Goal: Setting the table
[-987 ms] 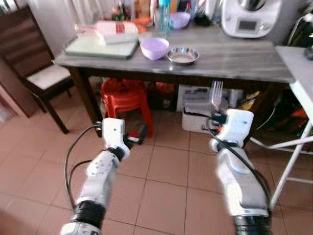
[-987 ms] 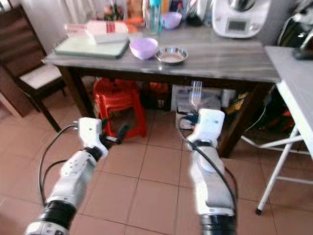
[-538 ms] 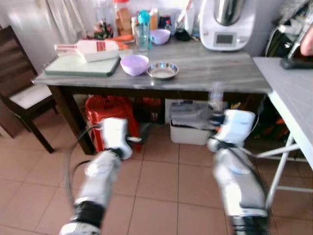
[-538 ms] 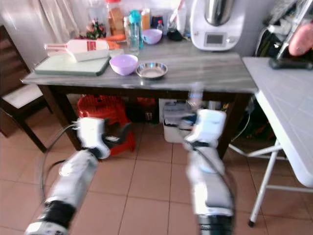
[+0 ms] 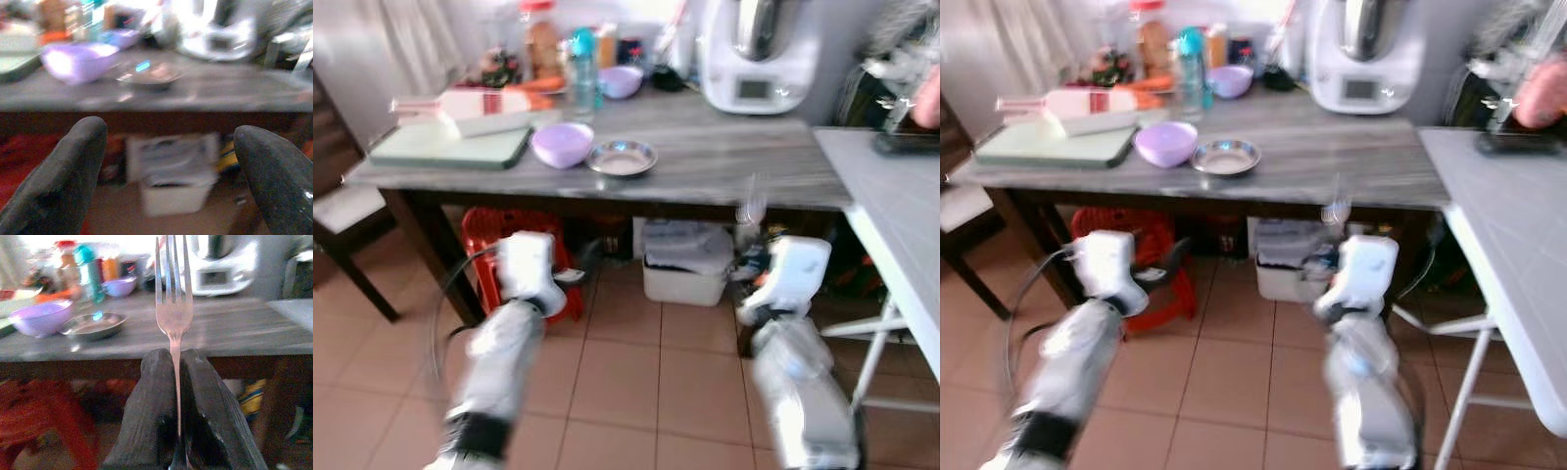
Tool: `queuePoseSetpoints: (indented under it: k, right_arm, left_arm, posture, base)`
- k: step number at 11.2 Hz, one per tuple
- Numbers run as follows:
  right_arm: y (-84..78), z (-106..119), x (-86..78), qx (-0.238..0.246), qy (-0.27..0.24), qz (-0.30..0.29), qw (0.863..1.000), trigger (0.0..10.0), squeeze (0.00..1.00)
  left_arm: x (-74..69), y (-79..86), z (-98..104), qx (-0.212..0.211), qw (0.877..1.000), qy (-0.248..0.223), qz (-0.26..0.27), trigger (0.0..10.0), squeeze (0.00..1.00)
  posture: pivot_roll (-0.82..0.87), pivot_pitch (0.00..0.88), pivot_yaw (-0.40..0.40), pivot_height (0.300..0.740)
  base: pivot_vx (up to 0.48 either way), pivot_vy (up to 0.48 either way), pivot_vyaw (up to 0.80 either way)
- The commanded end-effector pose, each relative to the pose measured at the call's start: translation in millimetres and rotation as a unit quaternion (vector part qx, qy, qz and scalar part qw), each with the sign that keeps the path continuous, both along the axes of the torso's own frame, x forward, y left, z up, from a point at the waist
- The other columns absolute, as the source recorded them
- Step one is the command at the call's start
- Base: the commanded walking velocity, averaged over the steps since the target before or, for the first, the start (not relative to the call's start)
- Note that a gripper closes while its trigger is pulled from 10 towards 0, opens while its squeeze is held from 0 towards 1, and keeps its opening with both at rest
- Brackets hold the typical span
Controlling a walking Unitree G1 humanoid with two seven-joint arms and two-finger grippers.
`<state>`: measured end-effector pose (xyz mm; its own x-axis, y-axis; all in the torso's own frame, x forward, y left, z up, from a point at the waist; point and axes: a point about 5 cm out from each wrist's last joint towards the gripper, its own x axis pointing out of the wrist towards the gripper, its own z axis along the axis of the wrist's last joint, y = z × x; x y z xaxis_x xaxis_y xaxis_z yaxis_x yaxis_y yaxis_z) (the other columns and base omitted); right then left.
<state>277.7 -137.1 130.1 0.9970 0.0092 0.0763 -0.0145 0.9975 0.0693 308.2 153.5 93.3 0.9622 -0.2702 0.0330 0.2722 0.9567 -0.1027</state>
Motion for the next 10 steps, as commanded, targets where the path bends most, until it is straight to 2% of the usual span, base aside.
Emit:
queuePoseSetpoints:
  k: [1,3,4,7,10]
  right_arm:
    - [-14.6,-1.3,-10.9,-0.014,-0.007,-0.02,1.0,10.0,0.0]
    - [-14.4,-7.6,-19.7,-0.015,0.004,-0.019,1.0,10.0,0.0]
    - [-13.6,-6.2,-19.7,-0.018,0.002,-0.017,1.0,10.0,0.0]
    - [-19.9,0.5,-12.7,-0.019,-0.009,-0.028,0.999,10.0,0.0]
    - [-17.7,-0.2,-14.0,-0.017,-0.008,-0.029,0.999,10.0,0.0]
  left_arm:
    - [-0.9,5.0,6.4,0.005,1.0,-0.011,0.012,10.0,0.0]
    - [-5.0,11.4,5.5,0.011,1.0,-0.008,0.018,10.0,0.0]
    - [-4.4,11.2,5.5,0.011,1.0,-0.007,0.018,10.0,0.0]
    - [-2.1,2.0,7.2,0.008,1.0,-0.006,0.005,10.0,0.0]
    - [-3.3,1.9,7.0,0.009,1.0,-0.002,0.002,10.0,0.0]
  posture:
    - [0.04,0.015,0.016,0.74]
    - [0.04,0.024,0.023,0.74]
    - [0.03,0.027,0.026,0.74]
    - [0.02,0.031,0.033,0.74]
    - [0.02,0.033,0.035,0.74]
  base:
    - [0.364,0.0,0.0]
    - [0.364,0.0,0.0]
    - [0.364,0.0,0.0]
    - [0.368,0.0,0.51]
    - [0.366,0.0,0.0]
